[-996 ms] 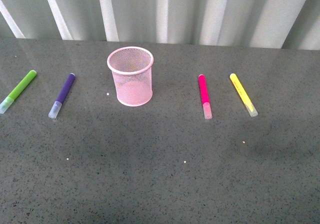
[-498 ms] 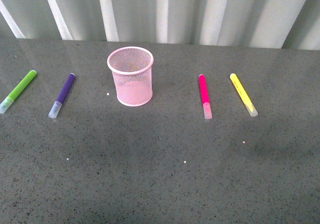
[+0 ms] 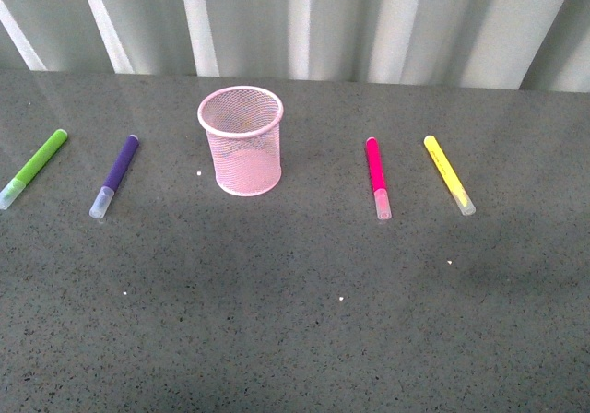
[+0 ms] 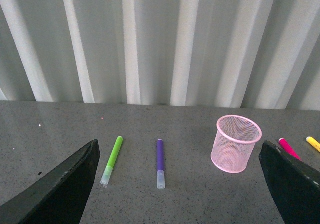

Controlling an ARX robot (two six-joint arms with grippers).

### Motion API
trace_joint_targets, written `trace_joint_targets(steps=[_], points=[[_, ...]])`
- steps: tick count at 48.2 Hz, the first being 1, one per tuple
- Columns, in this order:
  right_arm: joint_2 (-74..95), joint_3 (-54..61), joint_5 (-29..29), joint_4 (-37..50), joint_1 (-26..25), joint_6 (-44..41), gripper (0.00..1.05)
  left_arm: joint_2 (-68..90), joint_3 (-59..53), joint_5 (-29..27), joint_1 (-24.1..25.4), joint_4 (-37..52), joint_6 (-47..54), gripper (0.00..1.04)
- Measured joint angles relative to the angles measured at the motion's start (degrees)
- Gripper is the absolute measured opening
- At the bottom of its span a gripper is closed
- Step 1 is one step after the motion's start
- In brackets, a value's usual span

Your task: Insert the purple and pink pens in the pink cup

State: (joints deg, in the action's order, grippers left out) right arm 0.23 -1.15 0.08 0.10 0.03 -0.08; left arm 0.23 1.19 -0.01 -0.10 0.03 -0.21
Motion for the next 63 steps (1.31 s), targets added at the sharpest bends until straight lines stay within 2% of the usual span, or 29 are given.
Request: trace_joint_targets(steps=[15, 19, 21, 23, 32, 38, 40, 48, 56, 63], points=[[0.00, 0.00, 0.00, 0.00, 0.00, 0.00, 0.98, 0.24, 0.13, -0.48, -0.11, -0.28, -0.09, 0.98], [0.02, 0.00, 0.00, 0.00, 0.00, 0.00, 0.98, 6.40, 3.72, -8.50, -3.65, -8.90, -1.07, 0.98], [0.02, 0.00, 0.02, 0.00, 0.00, 0.00, 0.98, 11.19, 5.20, -10.43, -5.29, -9.09, -1.64, 0.98], [0.00, 0.00, 0.02, 0.00, 0.00, 0.00, 0.98, 16.22, 6.45, -10.69, -6.14, -7.34, -2.27, 0.98], [0.00, 0.00, -0.07, 0.00, 0.00, 0.00, 0.98, 47.43, 18.51, -9.62, -8.96, 16.61, -2.60, 0.98], [0.00, 0.00, -0.02, 0.00, 0.00, 0.00, 0.98, 64.70, 29.73, -7.15, -9.33, 22.08, -2.47, 0.98], [0.00, 0.00, -0.02, 0.00, 0.00, 0.00, 0.98, 72.24, 35.69, -5.40, -9.29, 20.11, -2.60, 0.98], [0.00, 0.00, 0.00, 0.00, 0.00, 0.00, 0.98, 98.25, 60.67, -7.45, -8.68, 7.41, 1.77, 0.98], [0.00, 0.00, 0.00, 0.00, 0.00, 0.00, 0.98, 113.68, 81.29, -10.84, -7.34, -6.93, 4.15, 0.98], [0.00, 0.00, -0.02, 0.00, 0.00, 0.00, 0.98, 121.13, 92.37, -13.00, -6.23, -14.01, 4.66, 0.98]])
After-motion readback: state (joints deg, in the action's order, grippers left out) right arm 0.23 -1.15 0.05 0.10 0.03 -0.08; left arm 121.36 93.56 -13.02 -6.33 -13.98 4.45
